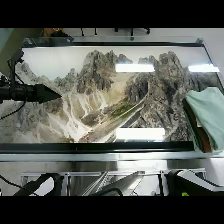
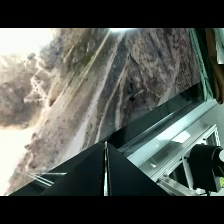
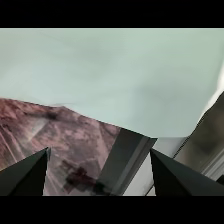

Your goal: Fold the shirts.

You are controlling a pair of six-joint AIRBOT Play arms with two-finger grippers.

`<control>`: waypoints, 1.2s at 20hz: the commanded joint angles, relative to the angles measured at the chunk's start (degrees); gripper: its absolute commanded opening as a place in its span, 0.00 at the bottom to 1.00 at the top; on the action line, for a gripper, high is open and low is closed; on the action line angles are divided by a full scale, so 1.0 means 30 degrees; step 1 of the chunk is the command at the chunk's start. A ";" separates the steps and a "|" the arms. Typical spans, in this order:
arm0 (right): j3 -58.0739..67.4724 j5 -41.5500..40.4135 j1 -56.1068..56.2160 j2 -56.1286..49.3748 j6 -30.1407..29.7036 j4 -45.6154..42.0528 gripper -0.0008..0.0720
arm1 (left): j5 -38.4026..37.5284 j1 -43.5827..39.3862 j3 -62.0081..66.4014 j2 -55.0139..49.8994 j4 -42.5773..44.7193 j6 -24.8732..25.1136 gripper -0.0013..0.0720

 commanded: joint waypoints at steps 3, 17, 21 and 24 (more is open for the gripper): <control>0.3614 -0.2696 0.0000 -0.0124 -0.0284 0.5115 0.76 | 0.0095 -0.0007 -0.0007 0.0015 -0.0066 -0.0007 0.04; -1.4054 -1.4018 2.7321 0.6972 0.0838 0.3337 0.04 | 0.4539 -0.4240 -1.0601 0.8459 -0.1996 0.0481 0.04; -1.5548 -1.5956 2.9536 0.6841 0.0969 0.3351 0.04 | 0.5603 -0.5005 -1.3668 1.0666 -0.2011 0.0255 0.04; -1.5548 -1.5963 2.9594 0.6615 0.0707 0.3534 0.04 | 0.5442 -0.5005 -1.4331 1.1329 -0.1989 0.0277 0.04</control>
